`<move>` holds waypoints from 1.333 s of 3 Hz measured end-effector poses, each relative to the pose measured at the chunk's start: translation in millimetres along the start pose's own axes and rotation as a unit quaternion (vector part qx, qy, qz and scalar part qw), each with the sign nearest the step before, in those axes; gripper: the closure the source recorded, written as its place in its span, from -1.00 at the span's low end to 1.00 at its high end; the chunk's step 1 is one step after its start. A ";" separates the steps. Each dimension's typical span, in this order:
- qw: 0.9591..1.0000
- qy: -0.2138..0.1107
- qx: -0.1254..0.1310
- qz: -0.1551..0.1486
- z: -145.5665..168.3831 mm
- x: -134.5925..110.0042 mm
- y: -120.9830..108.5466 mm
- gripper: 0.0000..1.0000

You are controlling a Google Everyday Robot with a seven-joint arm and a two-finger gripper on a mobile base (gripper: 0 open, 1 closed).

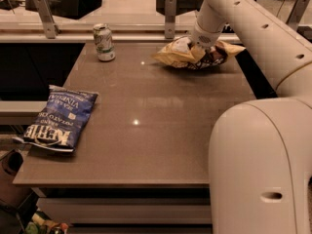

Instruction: Move brown chip bag near blue chip bag

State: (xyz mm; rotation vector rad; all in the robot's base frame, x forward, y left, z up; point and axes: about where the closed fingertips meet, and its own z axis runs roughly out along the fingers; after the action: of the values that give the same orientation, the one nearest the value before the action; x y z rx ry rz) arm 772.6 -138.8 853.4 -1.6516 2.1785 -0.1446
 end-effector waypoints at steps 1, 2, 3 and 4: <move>1.000 0.015 0.018 0.014 -25.1 14.2 2.5 1.00; 0.999 0.019 0.031 0.022 -48.7 22.6 10.0 1.00; 0.999 0.012 0.038 0.015 -71.9 20.9 22.1 1.00; 0.999 0.015 0.047 0.010 -96.3 13.0 39.8 1.00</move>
Offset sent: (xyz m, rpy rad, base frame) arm -0.0600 -0.0374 0.0613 -0.0412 -0.0745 -0.0994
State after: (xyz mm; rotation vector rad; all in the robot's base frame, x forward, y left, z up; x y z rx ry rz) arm 697.9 -154.3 925.5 -1.5850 2.1745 -0.2647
